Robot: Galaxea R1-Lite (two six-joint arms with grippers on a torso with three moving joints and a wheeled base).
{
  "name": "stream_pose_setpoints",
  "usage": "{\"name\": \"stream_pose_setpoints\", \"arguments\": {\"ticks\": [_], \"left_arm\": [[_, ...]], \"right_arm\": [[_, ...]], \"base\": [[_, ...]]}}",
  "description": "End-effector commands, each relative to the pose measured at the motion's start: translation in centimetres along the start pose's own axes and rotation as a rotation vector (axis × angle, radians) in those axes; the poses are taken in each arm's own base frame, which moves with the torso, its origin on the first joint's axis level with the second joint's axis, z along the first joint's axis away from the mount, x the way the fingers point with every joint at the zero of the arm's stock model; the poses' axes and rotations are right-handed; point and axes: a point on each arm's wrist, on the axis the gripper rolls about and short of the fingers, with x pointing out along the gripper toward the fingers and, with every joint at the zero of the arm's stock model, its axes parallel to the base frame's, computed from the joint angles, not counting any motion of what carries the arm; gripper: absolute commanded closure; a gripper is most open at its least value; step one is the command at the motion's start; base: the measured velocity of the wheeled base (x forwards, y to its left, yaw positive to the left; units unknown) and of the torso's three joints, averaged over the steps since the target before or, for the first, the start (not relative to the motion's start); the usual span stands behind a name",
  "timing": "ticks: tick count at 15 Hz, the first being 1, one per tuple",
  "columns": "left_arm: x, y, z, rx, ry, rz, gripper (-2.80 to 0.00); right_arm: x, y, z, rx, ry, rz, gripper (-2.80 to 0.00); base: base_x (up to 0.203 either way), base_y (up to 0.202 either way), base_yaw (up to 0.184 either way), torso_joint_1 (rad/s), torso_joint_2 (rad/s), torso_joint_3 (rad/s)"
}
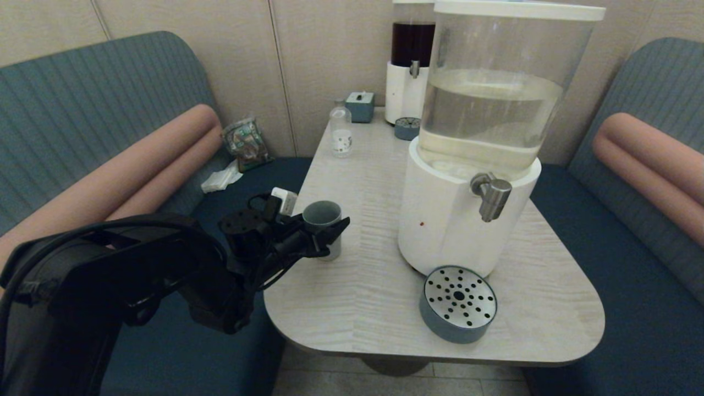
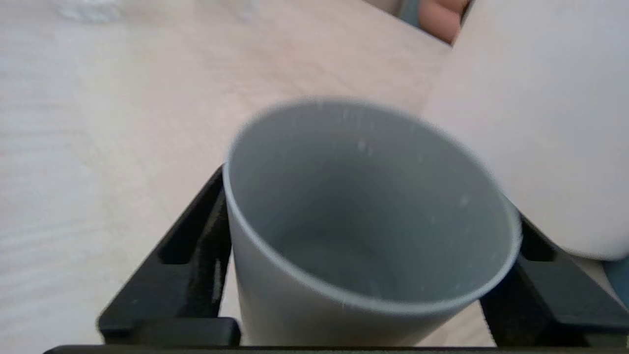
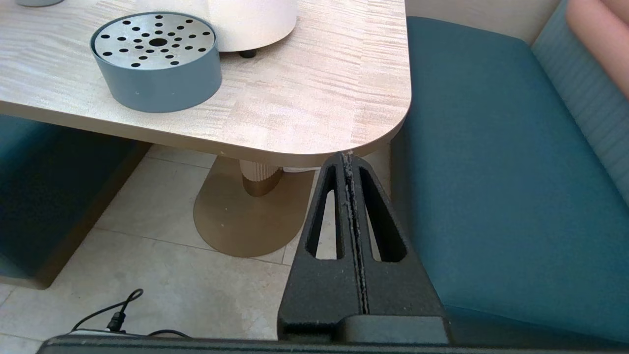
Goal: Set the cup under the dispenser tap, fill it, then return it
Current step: Place the cup next to the water dispenser
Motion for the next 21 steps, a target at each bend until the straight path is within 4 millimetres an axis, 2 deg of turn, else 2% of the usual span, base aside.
{"name": "stream_pose_setpoints", "arguments": {"ticks": [1, 4, 8, 10, 16, 21], "left_arm": [[-0.1, -0.2, 0.9, 0.009, -0.025, -0.005, -2.8], [-0.4, -0.5, 1.6, 0.011, -0.03, -0.006, -2.8], [-2.5, -1.6, 3.6, 0.007, -0.024, -0.006, -2.8], [-4.1, -2.8, 5.3, 0.011, -0.031, -0.018, -2.8], [-9.1, -5.8, 8.9, 0.017, -0.044, -0.055, -2.8], [-15.3, -8.6, 13.2, 0.05, -0.14, -0.071, -2.8]], "right_arm": [[0.0, 0.0, 0.0, -0.001, -0.001, 0.002, 0.0], [0.0, 0.0, 0.0, -0.001, -0.001, 0.001, 0.0], [0.0, 0.0, 0.0, -0.001, -0.001, 0.001, 0.0], [0.0, 0.0, 0.0, -0.001, -0.001, 0.002, 0.0], [0.0, 0.0, 0.0, -0.001, -0.001, 0.001, 0.0], [0.0, 0.0, 0.0, -0.001, -0.001, 0.002, 0.0]], "base": [[0.0, 0.0, 0.0, 0.0, 0.0, 0.0], [0.0, 0.0, 0.0, 0.0, 0.0, 0.0], [0.0, 0.0, 0.0, 0.0, 0.0, 0.0], [0.0, 0.0, 0.0, 0.0, 0.0, 0.0], [0.0, 0.0, 0.0, 0.0, 0.0, 0.0], [0.0, 0.0, 0.0, 0.0, 0.0, 0.0]]}}
